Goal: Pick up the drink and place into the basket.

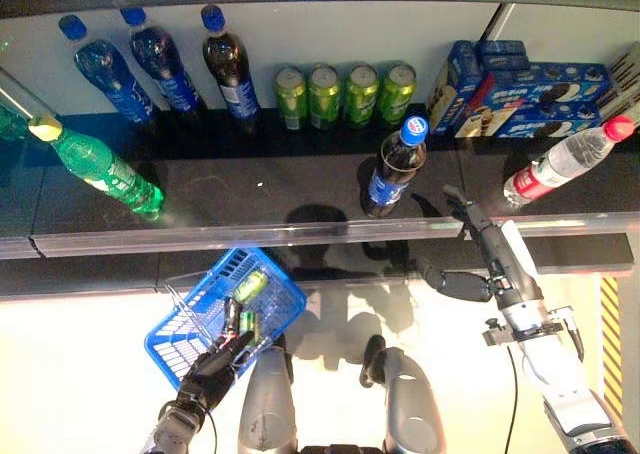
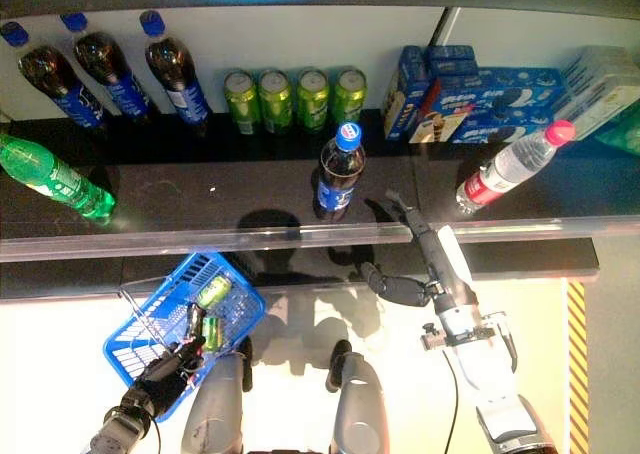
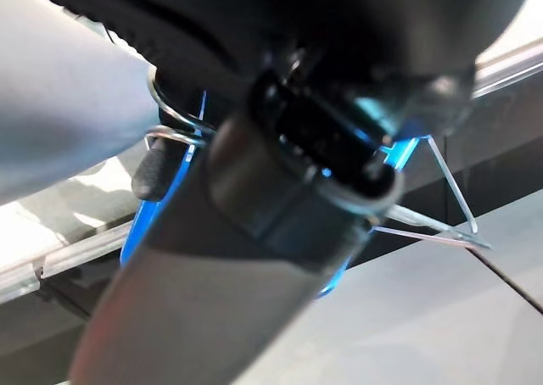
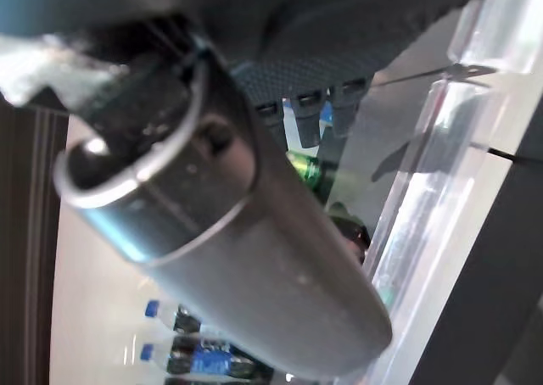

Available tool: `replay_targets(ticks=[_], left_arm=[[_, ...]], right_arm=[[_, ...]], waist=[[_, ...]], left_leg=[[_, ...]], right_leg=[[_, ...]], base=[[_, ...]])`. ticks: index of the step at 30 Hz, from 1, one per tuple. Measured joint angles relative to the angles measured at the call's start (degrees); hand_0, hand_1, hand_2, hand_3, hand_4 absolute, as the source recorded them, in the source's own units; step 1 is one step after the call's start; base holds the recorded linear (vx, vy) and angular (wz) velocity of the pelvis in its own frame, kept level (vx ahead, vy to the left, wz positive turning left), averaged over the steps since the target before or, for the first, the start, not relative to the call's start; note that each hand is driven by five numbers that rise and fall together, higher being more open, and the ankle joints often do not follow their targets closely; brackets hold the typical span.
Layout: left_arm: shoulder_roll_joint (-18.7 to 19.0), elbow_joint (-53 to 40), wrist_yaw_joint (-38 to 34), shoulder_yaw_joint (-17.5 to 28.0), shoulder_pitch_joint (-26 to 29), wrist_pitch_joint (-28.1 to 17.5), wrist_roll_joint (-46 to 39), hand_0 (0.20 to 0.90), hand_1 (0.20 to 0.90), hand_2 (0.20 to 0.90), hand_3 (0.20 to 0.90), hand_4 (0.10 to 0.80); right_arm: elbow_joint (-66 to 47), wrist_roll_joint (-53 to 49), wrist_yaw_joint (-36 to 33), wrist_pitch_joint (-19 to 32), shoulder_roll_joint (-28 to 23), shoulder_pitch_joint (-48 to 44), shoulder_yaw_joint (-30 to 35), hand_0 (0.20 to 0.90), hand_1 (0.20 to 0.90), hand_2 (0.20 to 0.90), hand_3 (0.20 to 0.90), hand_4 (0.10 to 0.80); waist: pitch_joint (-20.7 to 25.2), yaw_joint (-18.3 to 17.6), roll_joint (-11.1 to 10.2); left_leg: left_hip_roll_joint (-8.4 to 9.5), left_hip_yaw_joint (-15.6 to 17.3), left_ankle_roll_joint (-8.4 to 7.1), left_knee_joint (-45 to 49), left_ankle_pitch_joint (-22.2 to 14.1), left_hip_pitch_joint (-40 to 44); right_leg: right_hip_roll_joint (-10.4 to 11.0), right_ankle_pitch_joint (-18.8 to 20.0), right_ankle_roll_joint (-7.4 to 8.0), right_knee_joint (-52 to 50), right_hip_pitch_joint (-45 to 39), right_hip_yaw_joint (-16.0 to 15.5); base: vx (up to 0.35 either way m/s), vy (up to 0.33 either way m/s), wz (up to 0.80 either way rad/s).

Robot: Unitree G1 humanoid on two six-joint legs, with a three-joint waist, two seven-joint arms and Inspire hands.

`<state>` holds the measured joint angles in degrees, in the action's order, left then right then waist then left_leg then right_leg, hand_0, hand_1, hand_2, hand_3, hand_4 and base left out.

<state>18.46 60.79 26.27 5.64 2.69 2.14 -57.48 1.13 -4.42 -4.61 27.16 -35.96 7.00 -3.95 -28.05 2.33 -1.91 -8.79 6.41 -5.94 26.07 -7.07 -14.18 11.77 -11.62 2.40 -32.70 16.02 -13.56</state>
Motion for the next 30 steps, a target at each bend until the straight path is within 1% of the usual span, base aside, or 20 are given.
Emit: replay_targets(ticks=[3,5,6,8,9,12,16,18,20,26,28,30], left_arm=[[-0.2,0.0,0.0,0.9,-1.1,0.8,1.4,0.3,0.3,0.3,0.2,0.1],[-0.4,0.0,0.0,1.6,-1.6,1.3,2.4,0.3,0.3,0.3,0.2,0.1],[-0.8,0.0,0.0,1.8,-2.3,1.4,3.2,0.3,0.3,0.3,0.2,0.1],[-1.5,0.0,-0.1,2.1,-4.0,1.4,4.2,0.3,0.3,0.3,0.2,0.1],[-2.0,0.0,-0.1,2.1,-5.3,1.4,4.3,0.3,0.3,0.3,0.2,0.1],[-2.6,0.0,-0.1,2.1,-7.4,1.6,4.4,0.3,0.3,0.3,0.2,0.1],[-2.6,0.6,-0.1,3.0,-9.2,2.7,6.0,0.3,0.3,0.3,0.2,0.1],[-2.5,1.2,-0.2,3.4,-10.0,2.9,6.6,0.3,0.3,0.3,0.2,0.1],[-2.5,1.1,-0.2,4.0,-10.8,3.3,6.6,0.3,0.3,0.3,0.2,0.1],[-2.3,1.2,-0.3,4.1,-12.6,3.7,6.8,0.3,0.3,0.3,0.2,0.1],[-2.3,1.2,-0.4,4.1,-13.4,3.7,6.8,0.3,0.3,0.3,0.2,0.1],[-2.3,1.1,-0.6,4.1,-14.6,3.6,6.8,0.3,0.3,0.3,0.2,0.1]], right_arm=[[-0.5,-3.1,1.9,-1.5,0.1,0.8,0.2,0.9,0.9,0.9,0.9,0.8],[-0.9,-4.9,2.7,-2.3,0.2,1.2,0.5,0.9,0.9,0.9,0.9,0.8],[-1.9,-6.5,3.4,-3.2,0.3,2.0,1.1,0.9,0.9,0.9,0.9,0.8],[-2.3,-8.7,4.2,-4.0,0.4,2.7,1.2,0.9,0.9,0.9,0.9,0.8],[-2.2,-9.5,4.6,-4.8,0.4,3.1,1.2,0.9,0.9,0.9,0.9,0.8],[-2.2,-10.6,4.6,-6.2,0.4,3.3,1.2,0.9,0.9,0.9,0.9,0.8],[-2.2,-12.0,4.6,-8.0,0.5,4.0,1.2,0.9,0.9,0.9,0.9,0.8],[-2.2,-12.0,4.6,-8.6,0.5,5.0,1.2,0.9,0.9,0.9,0.9,0.8],[-2.2,-12.0,4.6,-9.2,0.5,5.3,1.2,0.9,0.9,0.9,0.9,0.8],[-1.9,-12.0,4.8,-10.5,0.6,7.0,1.2,0.9,0.9,0.9,0.9,0.8],[0.0,-11.8,4.8,-11.0,2.1,7.6,1.2,0.9,0.9,0.9,0.9,0.8],[2.8,-11.2,4.4,-13.1,3.5,8.8,1.2,0.9,0.9,0.9,0.9,0.8]], waist=[[0.3,0.1,0.4],[0.7,0.3,0.9],[1.4,0.5,1.5],[2.7,0.7,2.3],[4.4,0.8,2.7],[6.5,1.1,3.3],[8.6,2.0,3.4],[9.9,2.2,3.2],[10.3,2.2,3.1],[11.3,2.1,3.1],[11.6,2.1,2.7],[12.9,2.0,2.1]], left_leg=[[-0.07,0.1,-0.41,-0.1,-0.3,2.3],[-0.08,0.2,-0.41,-0.2,-0.6,3.2],[-0.06,0.2,-0.08,-0.3,-0.9,3.8],[0.09,0.3,-0.32,-1.0,-0.9,5.3],[0.14,0.2,-0.42,-1.1,-0.9,5.5],[0.33,0.3,-0.42,-1.7,-1.0,7.4],[0.41,0.3,-0.42,-2.4,-1.0,9.1],[0.64,0.1,-0.13,-2.6,-1.2,9.2],[0.75,-0.1,-0.05,-2.6,-1.1,9.2],[0.91,-0.3,0.07,-3.0,-0.8,9.4],[1.12,-0.2,0.02,-4.9,0.1,10.4],[1.33,0.4,0.13,-7.7,1.1,11.6]], right_leg=[[0.0,-0.5,0.19,0.1,-2.3,0.0],[0.0,-0.7,0.29,0.2,-3.4,0.0],[0.0,-0.8,0.4,0.3,-4.0,0.0],[0.1,-0.9,0.58,0.8,-5.5,-0.1],[0.2,-1.0,0.56,1.0,-5.9,-0.2],[0.3,-1.1,0.76,1.5,-7.7,-0.4],[0.3,-1.5,1.07,2.0,-9.5,-0.5],[0.3,-1.5,1.09,2.0,-9.7,-0.4],[0.3,-1.5,1.07,2.0,-9.8,-0.3],[0.4,-1.3,1.0,2.0,-9.9,-0.3],[0.3,-0.9,0.99,3.0,-10.3,-0.3],[0.3,-0.5,1.06,4.3,-10.6,-0.1]], base=[[0.217,0.021,-0.01],[0.184,0.015,0.01],[0.173,0.013,0.01],[0.199,0.017,0.03],[0.165,0.015,0.04],[0.123,0.013,0.03],[0.119,0.023,0.02],[0.075,0.018,0.08],[0.063,0.017,0.07],[0.007,0.002,0.01],[-0.013,0.012,-0.02],[-0.059,0.023,-0.04]])
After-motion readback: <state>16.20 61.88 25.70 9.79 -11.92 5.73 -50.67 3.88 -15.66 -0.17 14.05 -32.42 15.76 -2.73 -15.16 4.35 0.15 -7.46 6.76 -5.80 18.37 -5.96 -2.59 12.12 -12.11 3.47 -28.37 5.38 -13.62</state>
